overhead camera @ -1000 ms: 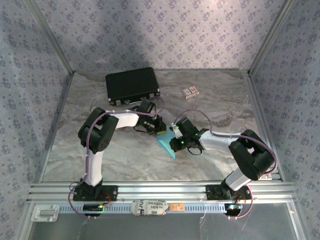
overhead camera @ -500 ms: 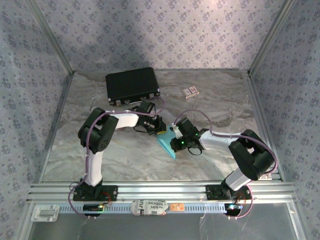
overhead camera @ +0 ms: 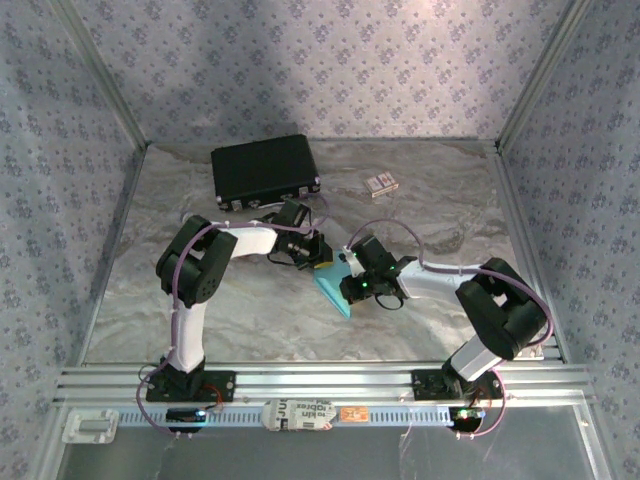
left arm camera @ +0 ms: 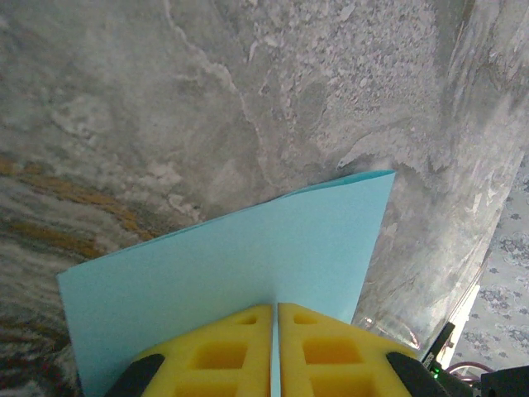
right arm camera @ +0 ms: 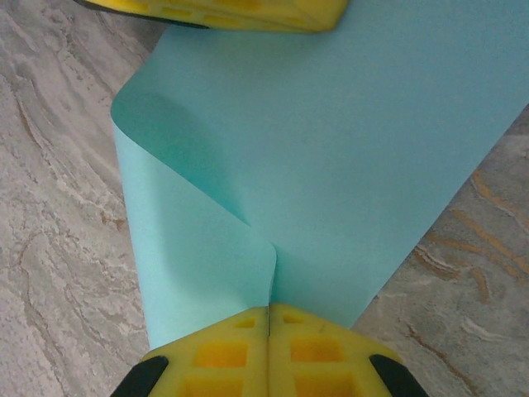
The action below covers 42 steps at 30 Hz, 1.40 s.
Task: Fold a paper plane with a square sheet of paper (pick it up from the middle)
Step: Third fold the triangle at the center of the table.
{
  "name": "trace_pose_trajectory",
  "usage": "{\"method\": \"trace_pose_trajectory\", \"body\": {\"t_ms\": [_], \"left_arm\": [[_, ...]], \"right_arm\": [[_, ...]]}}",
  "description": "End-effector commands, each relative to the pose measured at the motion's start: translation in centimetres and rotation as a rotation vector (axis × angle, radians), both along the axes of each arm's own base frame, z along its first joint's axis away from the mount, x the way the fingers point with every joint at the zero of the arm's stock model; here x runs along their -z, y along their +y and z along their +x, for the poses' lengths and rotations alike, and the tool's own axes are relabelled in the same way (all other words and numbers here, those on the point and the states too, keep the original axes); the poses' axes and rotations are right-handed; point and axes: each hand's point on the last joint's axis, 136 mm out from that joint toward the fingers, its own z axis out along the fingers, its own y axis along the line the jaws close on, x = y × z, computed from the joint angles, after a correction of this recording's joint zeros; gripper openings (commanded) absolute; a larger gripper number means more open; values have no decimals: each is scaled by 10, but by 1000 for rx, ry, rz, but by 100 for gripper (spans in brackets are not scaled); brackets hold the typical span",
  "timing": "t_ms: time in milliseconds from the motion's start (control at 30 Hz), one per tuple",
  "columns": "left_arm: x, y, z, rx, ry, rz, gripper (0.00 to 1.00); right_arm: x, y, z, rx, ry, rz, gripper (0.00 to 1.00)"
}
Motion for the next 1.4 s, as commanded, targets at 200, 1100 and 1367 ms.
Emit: {"method": "trace_pose_trajectory", "body": {"t_ms": [200, 1100, 1367], "left_arm": [[9, 6, -8, -3, 42, 44, 10], [-70, 11, -26, -180, -38, -199, 5], [-57, 4, -56, -188, -2, -225, 5]], "right_arm": [[13, -7, -1, 20, 31, -55, 6], [14, -7, -1, 31, 37, -52, 6], [15, -8, -1, 33, 41, -57, 6]]}}
